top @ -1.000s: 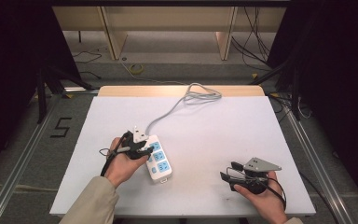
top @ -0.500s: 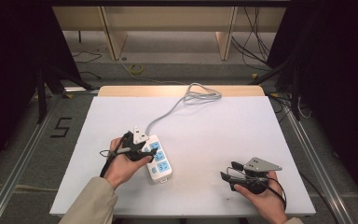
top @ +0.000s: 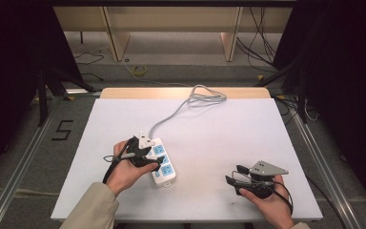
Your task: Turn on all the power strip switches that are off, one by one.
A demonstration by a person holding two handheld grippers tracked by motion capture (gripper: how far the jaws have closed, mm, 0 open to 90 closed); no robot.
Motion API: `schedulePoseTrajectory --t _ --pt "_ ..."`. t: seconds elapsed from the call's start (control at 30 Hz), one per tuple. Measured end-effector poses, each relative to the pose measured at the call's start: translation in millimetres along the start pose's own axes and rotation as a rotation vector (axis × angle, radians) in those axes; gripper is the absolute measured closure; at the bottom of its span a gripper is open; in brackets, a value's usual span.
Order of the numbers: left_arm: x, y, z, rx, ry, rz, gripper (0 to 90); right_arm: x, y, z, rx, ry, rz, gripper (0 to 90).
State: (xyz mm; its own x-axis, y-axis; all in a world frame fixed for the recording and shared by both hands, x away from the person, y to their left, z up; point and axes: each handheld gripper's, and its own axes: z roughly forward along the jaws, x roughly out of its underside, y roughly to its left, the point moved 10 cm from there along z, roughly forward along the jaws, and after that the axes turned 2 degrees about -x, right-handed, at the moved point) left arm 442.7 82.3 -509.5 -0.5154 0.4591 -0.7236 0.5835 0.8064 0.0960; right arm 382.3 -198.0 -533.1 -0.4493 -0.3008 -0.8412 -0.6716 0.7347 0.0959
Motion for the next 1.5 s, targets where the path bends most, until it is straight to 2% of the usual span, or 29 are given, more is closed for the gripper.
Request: schedulePoseTrajectory --t 0.17,0.47,0.8,0.93,1.13,1.33,1.5 --pt "0.2 -6.0 -0.4 0.023 -0.005 -0.003 22.8 0.1 -0.2 -0.1 0.0 0.001 0.0 38.7" --pt "3.2 -14.6 -3.2 0.053 0.007 0.033 22.4 -0.1 0.2 -0.2 0.0 0.0 -0.002 38.7" --pt "5.8 -19.0 -6.0 0.068 0.011 0.048 27.7 0.0 0.6 0.2 -0.002 0.001 -0.002 38.7" --pt "5.9 -20.7 -7.0 0.073 0.008 0.056 34.1 -0.1 0.7 0.3 -0.002 0.0 -0.005 38.7" --pt "9.5 -19.3 -8.4 0.07 0.034 0.077 47.9 0.0 0.8 0.2 -0.002 0.001 -0.004 38.6" --pt "10.2 -20.9 -10.7 0.094 0.041 0.066 66.6 0.0 0.5 0.0 -0.002 0.0 -0.004 38.6" --pt "12.9 -21.3 -11.3 0.106 0.06 0.064 76.5 0.2 0.7 -0.1 -0.002 0.001 -0.002 38.6"
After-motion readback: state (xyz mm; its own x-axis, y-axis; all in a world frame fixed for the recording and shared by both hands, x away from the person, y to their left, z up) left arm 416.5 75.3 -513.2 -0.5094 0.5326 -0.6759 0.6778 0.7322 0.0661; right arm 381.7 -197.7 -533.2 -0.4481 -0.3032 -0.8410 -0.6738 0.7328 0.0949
